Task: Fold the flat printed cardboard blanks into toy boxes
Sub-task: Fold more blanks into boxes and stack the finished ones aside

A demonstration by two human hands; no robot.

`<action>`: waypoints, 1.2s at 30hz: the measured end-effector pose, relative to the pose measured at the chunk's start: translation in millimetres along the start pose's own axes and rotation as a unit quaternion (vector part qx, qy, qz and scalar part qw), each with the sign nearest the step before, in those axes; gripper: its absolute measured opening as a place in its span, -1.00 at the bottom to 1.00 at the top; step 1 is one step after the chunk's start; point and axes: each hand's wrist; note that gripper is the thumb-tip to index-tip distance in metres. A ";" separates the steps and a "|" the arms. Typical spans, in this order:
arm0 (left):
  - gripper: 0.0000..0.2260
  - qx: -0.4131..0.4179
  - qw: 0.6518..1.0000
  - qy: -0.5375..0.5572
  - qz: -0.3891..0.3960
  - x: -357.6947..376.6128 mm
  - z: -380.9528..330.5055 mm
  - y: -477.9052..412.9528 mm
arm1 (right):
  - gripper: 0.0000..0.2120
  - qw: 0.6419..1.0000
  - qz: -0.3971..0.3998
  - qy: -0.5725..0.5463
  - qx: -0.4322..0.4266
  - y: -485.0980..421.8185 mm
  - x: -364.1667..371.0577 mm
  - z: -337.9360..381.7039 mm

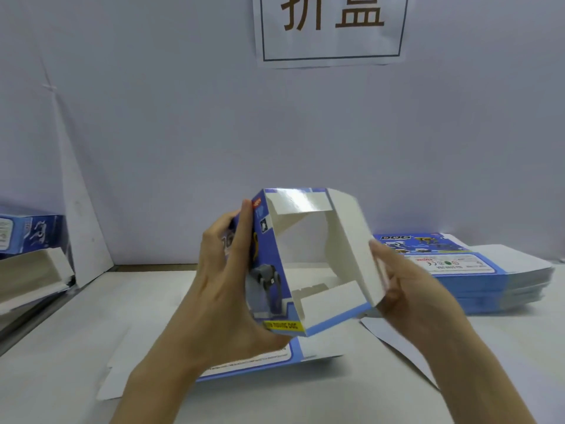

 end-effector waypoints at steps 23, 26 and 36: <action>0.17 0.120 0.984 -0.118 -0.053 -4.9 17.8 5.0 | -0.61 0.996 -0.014 -0.078 0.042 -8.4 -10.5 -3.8; 0.16 0.122 0.977 -0.164 -0.059 -4.5 18.0 3.2 | -0.78 0.992 -0.052 -0.065 -0.094 -1.1 -21.6 10.8; 0.16 0.139 0.979 -0.137 -0.059 8.9 5.6 6.0 | -0.78 0.966 0.096 -0.210 0.115 1.7 21.7 -12.6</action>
Point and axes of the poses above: each hand's wrist, its own y-axis away from the middle knuckle, its own x-axis out of the palm, z = x × y, and after that the axes turned 15 degrees about y, right-handed
